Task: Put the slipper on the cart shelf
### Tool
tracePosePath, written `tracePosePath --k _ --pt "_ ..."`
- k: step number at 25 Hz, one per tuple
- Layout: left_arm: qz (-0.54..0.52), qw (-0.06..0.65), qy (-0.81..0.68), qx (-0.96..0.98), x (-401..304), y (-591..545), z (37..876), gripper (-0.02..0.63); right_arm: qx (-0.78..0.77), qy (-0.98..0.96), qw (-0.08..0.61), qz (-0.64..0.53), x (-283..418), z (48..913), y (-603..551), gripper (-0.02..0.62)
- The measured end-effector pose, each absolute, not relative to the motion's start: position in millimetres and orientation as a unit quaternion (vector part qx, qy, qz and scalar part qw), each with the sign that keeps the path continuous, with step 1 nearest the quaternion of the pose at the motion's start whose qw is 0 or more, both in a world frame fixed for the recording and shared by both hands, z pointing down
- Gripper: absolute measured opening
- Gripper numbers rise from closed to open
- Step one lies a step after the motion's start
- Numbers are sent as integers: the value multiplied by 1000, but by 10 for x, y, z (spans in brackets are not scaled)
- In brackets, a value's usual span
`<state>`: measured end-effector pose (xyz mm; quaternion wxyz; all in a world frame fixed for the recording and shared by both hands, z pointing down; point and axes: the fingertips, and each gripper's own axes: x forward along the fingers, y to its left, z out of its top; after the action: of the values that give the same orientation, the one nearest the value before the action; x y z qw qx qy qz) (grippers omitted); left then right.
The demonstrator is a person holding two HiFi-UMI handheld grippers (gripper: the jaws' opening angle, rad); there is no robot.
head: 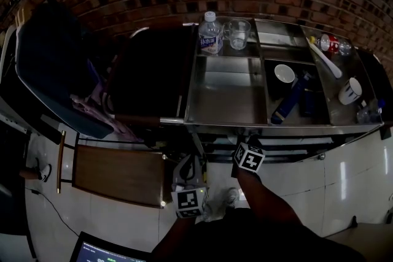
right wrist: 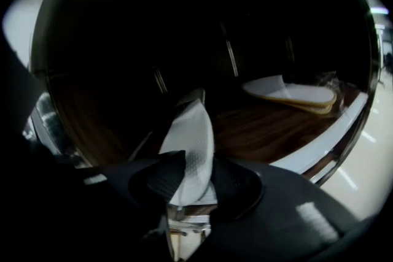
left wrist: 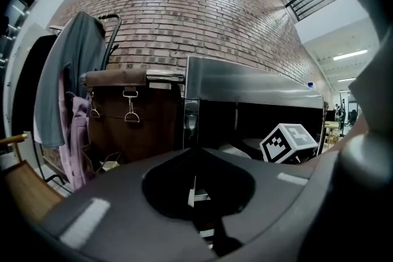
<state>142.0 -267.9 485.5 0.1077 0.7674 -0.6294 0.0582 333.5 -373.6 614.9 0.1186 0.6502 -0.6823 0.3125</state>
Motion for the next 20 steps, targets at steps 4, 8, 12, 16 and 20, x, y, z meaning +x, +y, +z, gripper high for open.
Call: tracePosePath --k 4,8,12,16,20 --pt "53 109 -634 763 1359 -2671 4839 15 672 -665 157 287 3387 6175 -3733 179" --pt "54 100 -637 763 1306 -2645 4820 15 680 -656 163 286 3370 6187 -3737 184" --pt "55 106 -638 761 1283 -2592 4820 15 685 -646 143 306 3300 6178 -3698 183" --pt "56 103 -630 768 1281 -2556 4847 15 685 -648 129 306 3256 6207 -3673 181" --pt "53 101 -629 769 1258 -2514 4813 15 684 -650 124 307 3252 6227 -3634 181"
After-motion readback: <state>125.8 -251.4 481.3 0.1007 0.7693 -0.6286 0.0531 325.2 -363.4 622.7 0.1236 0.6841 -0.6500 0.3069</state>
